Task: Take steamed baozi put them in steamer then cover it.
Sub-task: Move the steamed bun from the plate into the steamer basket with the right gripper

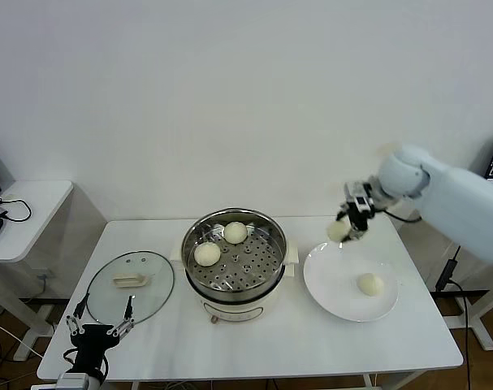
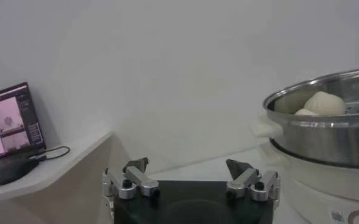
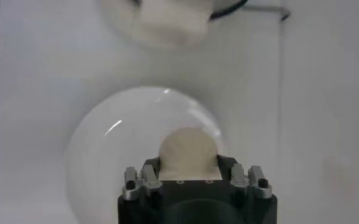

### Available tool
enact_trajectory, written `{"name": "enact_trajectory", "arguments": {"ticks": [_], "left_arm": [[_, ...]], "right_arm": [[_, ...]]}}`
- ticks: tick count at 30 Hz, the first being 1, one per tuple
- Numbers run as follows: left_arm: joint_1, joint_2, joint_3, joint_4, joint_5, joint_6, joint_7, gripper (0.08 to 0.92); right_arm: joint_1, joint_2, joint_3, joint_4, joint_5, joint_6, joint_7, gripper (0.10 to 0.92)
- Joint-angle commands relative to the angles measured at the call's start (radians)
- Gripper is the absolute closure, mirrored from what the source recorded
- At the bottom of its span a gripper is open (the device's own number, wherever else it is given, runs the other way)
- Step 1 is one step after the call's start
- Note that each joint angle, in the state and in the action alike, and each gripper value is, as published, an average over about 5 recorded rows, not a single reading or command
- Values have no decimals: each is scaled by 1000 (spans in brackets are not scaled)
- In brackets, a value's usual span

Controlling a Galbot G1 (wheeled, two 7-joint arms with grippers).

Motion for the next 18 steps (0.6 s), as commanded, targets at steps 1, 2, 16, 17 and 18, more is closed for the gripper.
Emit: {"name": "enact_trajectory", "arguments": {"ticks": [1,2,16,17,18], "left_arm": [[1,-1,-4,2,-1,-1,0,177],[1,-2,-5,3,-1,-1,0,177],[9,-11,-44,6,-13,-2,0,177],[9,-12,-46,7,-13,-3,-1,177],[8,-13,-46,7,-14,-3,-1,177]], "right_arm": [[173,169,-103,-7,109,-2,45,423],[174,193,-113,-8,118,1,54,424],[137,404,-257,-2,86,259,105,425],[134,408,-267,4,71,280,108,425],[130,413,-277,11,54,299,113,425]]}}
